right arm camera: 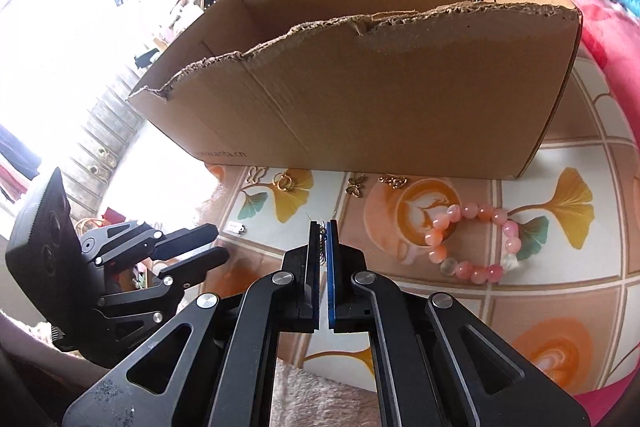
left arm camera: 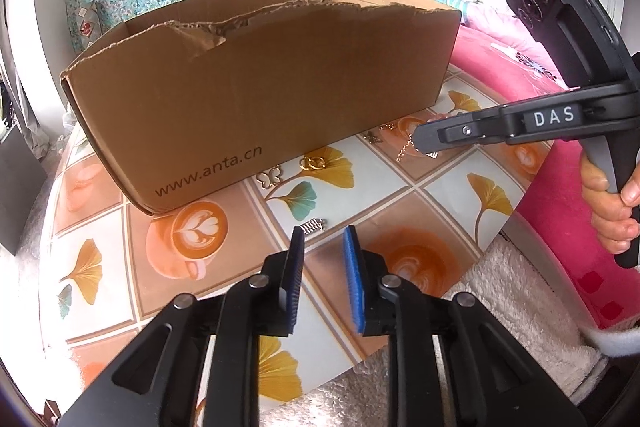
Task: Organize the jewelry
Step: 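Carry both held charms up over the box, then open both tools to drop the charms into the box, then move both open tools back to the table beside the pink bead bracelet, then reach the right tool toward the small gold ring charms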
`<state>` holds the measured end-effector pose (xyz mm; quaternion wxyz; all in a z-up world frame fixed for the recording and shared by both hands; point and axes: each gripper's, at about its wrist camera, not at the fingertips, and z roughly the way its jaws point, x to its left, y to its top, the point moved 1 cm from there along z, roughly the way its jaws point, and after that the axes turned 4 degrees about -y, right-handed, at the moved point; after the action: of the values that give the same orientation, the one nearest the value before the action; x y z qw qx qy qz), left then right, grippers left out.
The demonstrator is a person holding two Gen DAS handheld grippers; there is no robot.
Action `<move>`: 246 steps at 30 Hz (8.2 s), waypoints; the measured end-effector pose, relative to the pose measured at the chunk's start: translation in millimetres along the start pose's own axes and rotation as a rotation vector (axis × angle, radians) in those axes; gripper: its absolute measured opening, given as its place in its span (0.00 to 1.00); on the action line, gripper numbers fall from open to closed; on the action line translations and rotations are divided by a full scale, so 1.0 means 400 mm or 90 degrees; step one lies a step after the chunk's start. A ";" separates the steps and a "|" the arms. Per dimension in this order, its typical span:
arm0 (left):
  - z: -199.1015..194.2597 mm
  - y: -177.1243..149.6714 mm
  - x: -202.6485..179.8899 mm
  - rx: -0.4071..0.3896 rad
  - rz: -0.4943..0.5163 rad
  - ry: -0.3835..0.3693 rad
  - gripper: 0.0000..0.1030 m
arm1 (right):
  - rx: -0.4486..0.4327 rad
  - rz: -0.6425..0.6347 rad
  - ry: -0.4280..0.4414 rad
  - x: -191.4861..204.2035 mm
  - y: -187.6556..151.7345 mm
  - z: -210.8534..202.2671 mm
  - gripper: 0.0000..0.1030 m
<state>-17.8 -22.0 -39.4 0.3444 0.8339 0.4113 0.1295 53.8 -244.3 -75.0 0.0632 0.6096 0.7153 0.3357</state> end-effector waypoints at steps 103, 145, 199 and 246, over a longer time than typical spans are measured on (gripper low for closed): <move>-0.152 0.345 0.083 -0.050 0.031 -0.042 0.04 | -0.159 -0.068 0.170 0.067 0.211 -0.205 0.01; -0.226 0.286 0.162 -0.094 -0.057 -0.021 0.76 | -0.169 -0.078 0.086 0.057 0.129 -0.208 0.44; 0.071 0.022 0.132 0.110 -0.091 0.099 0.96 | 0.005 -0.106 -0.158 0.047 -0.064 0.120 0.92; 0.045 0.007 0.111 -0.020 -0.043 -0.002 0.45 | -0.027 -0.165 -0.020 0.050 0.067 0.171 0.01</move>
<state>20.9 2.9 -53.6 0.3619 0.8144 0.4366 0.1231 105.1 -197.7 -106.2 0.1297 0.5160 0.7796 0.3303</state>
